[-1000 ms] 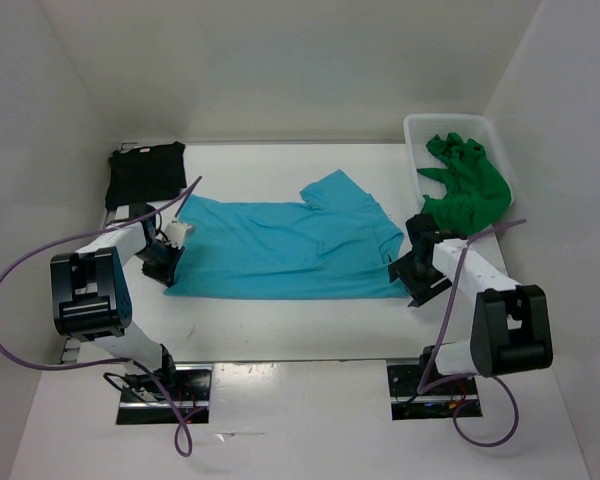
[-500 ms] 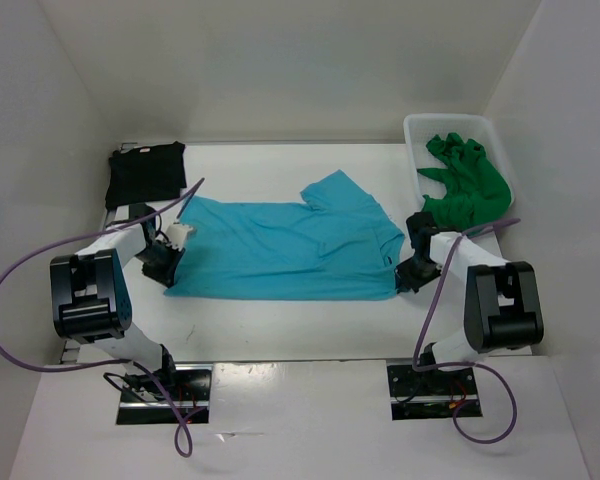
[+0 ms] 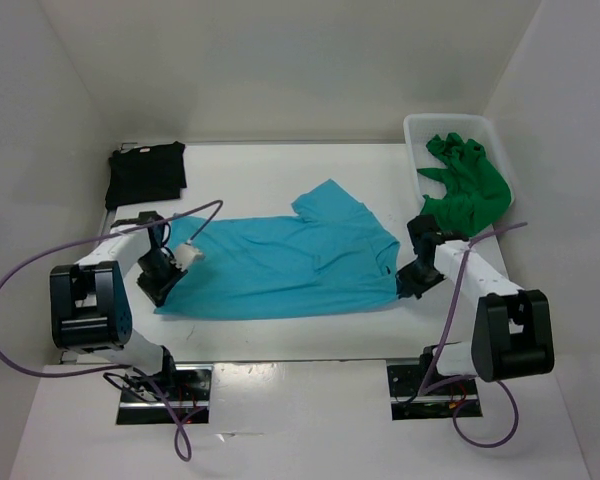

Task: Fold and stack the t-shirts
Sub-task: Fold the flattened tshirt in 1/3 of the way, then grap the side of the flattened tshirt furthest away from the robot with both arms

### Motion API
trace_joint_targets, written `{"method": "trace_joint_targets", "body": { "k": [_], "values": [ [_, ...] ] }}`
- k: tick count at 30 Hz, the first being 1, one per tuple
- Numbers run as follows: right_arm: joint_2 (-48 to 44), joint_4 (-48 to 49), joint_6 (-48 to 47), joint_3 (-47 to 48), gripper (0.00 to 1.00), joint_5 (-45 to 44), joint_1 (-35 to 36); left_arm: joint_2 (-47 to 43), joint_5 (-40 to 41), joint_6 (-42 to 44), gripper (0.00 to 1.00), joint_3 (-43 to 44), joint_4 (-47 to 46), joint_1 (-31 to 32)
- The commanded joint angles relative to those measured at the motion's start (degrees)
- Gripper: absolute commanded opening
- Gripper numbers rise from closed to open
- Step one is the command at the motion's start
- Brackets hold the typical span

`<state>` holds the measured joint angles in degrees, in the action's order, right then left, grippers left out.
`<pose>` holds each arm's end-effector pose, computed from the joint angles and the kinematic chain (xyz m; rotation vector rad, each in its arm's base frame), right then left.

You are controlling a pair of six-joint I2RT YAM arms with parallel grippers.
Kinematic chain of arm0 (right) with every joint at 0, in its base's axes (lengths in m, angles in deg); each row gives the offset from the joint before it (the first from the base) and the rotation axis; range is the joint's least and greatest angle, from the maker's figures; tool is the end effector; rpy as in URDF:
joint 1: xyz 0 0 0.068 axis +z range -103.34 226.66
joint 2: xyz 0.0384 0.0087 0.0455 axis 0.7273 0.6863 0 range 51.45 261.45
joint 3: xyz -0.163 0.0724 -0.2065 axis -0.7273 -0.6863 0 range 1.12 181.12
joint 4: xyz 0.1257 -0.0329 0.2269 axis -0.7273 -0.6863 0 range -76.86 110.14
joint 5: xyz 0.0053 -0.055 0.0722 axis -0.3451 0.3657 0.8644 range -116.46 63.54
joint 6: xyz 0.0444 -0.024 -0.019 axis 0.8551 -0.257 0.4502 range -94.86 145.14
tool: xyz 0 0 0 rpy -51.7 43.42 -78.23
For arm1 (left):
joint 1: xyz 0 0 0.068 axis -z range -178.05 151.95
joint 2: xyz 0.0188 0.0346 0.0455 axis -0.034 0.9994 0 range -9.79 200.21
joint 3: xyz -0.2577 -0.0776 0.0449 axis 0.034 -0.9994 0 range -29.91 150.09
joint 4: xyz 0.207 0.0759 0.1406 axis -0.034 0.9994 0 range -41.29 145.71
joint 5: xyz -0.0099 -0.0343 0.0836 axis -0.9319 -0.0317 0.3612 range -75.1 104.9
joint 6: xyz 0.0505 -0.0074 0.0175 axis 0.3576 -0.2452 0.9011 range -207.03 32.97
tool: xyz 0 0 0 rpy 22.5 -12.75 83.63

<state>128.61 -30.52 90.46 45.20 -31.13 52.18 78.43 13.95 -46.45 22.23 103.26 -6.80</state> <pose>0.2106 0.0174 0.1786 1.5040 2.6019 -0.0045 0.2412 0.0366 0.1720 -0.8604 -3.0180 0.0311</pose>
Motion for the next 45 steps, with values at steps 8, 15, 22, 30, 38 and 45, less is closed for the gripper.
{"method": "trace_joint_targets", "body": {
  "k": [8,15,22,30,38,45],
  "values": [
    [-3.24,-11.05,2.36,3.3,0.22,3.0,5.82,-2.88,9.65,-1.55,0.02,-0.81,5.92,3.48],
    [-7.12,-15.6,4.37,5.4,0.81,0.9,5.82,-2.36,12.11,-3.22,0.29,-0.81,5.4,1.12],
    [-7.12,-15.92,1.41,17.87,0.82,-7.37,6.96,-1.13,14.75,1.78,0.41,-0.03,6.72,-7.32],
    [14.91,-1.57,-17.74,43.79,0.88,-7.02,14.7,3.88,6.86,-6.1,0.48,25.34,0.94,-11.81],
    [60.54,-9.66,-36.56,94.36,0.89,-9.56,15.22,14.77,-7.56,-20.88,0.55,34.68,-11.99,-5.48],
    [83.29,-12.54,-37.11,126.84,0.89,-11.23,14.7,21.19,-10.48,-28.1,0.62,38.48,-20.96,-4.96]
  ]
}}
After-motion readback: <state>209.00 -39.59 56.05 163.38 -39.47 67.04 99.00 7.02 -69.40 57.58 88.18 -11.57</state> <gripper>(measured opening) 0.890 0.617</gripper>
